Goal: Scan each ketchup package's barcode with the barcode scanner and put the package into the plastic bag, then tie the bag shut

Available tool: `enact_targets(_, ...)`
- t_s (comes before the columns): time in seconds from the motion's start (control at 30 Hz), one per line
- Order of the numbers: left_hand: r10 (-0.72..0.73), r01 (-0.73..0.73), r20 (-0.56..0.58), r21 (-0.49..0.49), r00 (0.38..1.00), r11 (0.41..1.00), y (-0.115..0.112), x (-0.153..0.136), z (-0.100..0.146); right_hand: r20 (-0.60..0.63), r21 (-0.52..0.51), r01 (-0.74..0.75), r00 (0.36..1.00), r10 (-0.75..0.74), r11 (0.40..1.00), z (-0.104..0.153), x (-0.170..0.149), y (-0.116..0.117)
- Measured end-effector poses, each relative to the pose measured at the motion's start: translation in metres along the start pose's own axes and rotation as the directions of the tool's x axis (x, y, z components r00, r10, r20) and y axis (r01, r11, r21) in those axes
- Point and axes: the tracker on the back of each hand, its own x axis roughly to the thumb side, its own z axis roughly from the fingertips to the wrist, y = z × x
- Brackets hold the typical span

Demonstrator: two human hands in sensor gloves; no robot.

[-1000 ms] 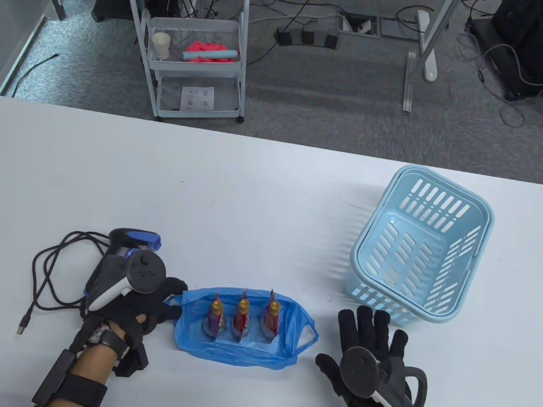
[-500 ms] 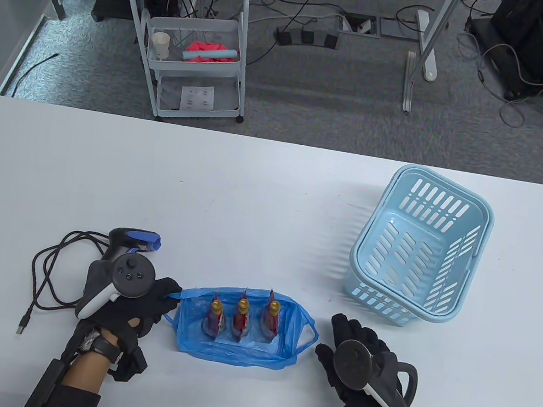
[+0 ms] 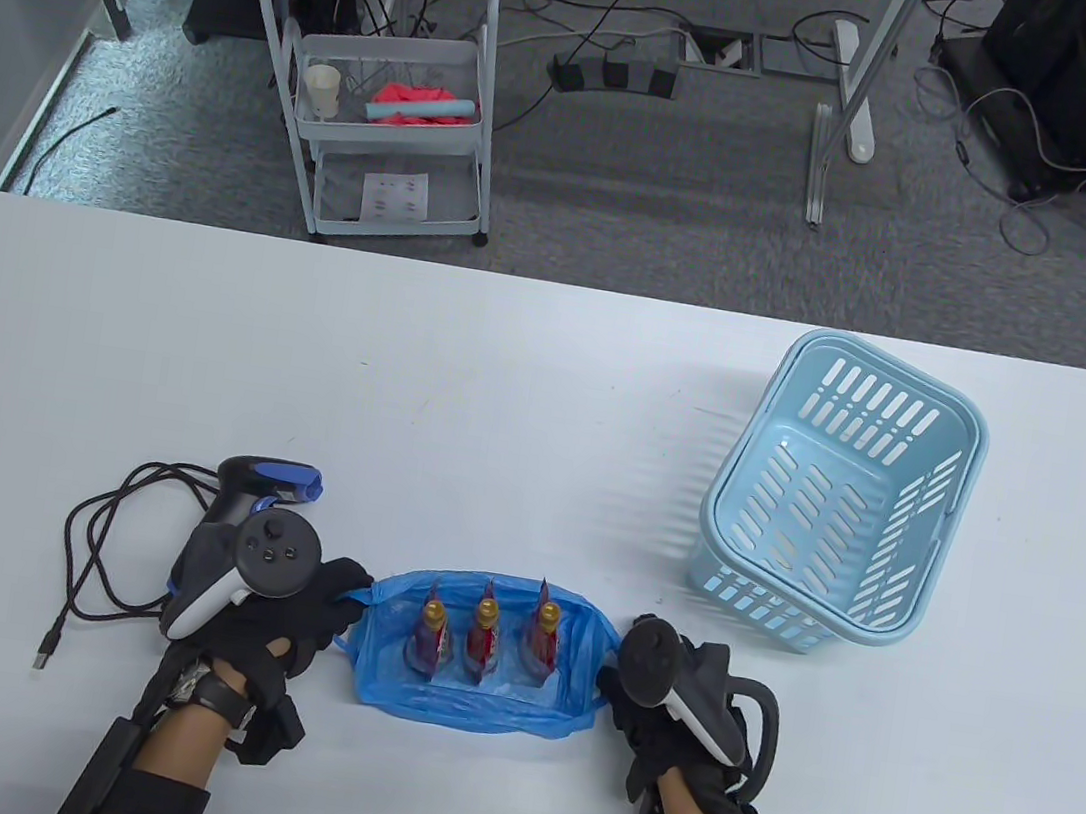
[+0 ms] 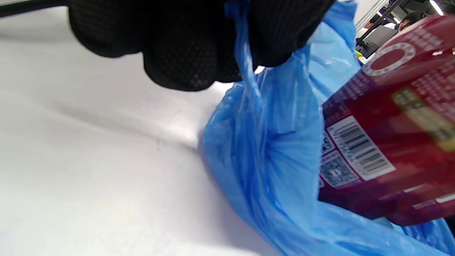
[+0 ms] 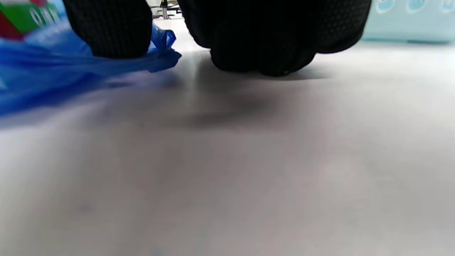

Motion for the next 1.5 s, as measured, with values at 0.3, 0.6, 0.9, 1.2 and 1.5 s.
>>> enact_targets(0.3, 0.011, -0.011, -0.011, -0.002, 1.000, 1.000, 0.002, -0.001, 0.001, -0.022, 0.000, 0.098, 0.995, -0.098, 0.995, -0.005, 0.006, -0.002)
enact_targets(0.6, 0.043, -0.042, -0.001, 0.032, 0.999, 0.999, 0.006, 0.000, 0.009, -0.044, 0.072, 0.179, 0.983, -0.176, 0.981, -0.008, -0.005, -0.004)
enact_targets(0.9, 0.126, -0.130, 0.046, 0.114, 0.991, 0.985, 0.022, 0.005, 0.022, -0.020, -0.049, 0.417, 0.908, -0.418, 0.908, 0.004, -0.028, -0.025)
enact_targets(1.2, 0.232, -0.257, 0.149, 0.181, 0.961, 0.949, 0.046, 0.016, 0.040, 0.086, -0.140, 0.585, 0.811, -0.579, 0.799, 0.021, -0.041, -0.064)
enact_targets(1.5, 0.332, -0.392, 0.264, 0.218, 0.905, 0.894, 0.069, 0.025, 0.061, 0.202, -0.184, 0.670, 0.742, -0.639, 0.719, 0.037, -0.044, -0.109)
